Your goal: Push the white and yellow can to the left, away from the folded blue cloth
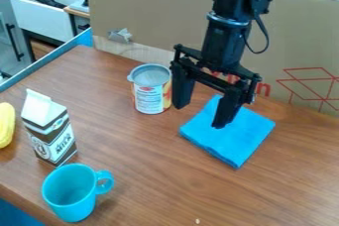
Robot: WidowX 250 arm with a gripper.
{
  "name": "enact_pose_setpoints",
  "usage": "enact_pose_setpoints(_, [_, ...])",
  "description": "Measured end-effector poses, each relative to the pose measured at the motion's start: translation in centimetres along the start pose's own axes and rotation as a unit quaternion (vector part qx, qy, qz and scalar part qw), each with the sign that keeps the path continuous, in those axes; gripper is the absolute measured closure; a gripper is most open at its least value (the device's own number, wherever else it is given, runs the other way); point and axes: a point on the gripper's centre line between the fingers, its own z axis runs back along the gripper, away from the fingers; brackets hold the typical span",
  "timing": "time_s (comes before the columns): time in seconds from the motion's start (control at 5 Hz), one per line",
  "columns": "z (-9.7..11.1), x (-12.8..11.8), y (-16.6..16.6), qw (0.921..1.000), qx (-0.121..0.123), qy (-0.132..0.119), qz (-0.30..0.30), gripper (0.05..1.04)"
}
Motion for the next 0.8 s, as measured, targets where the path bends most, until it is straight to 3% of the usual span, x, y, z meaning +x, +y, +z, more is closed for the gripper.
enact_pose_setpoints(0.2, [-1.2, 0.2, -0.1, 0.9998, 0.003, 0.017, 0.0, 0.083])
enact_pose_setpoints(0.4, [-1.4, 2.5, -0.6, 0.9999, -0.007, -0.01, -0.003, 0.083])
enact_pose_setpoints(0.6, [-1.3, 4.9, 0.3, 0.9988, -0.041, -0.025, 0.011, 0.083])
enact_pose_setpoints(0.8, [-1.3, 6.6, 1.8, 0.9942, -0.08, -0.072, -0.001, 0.083])
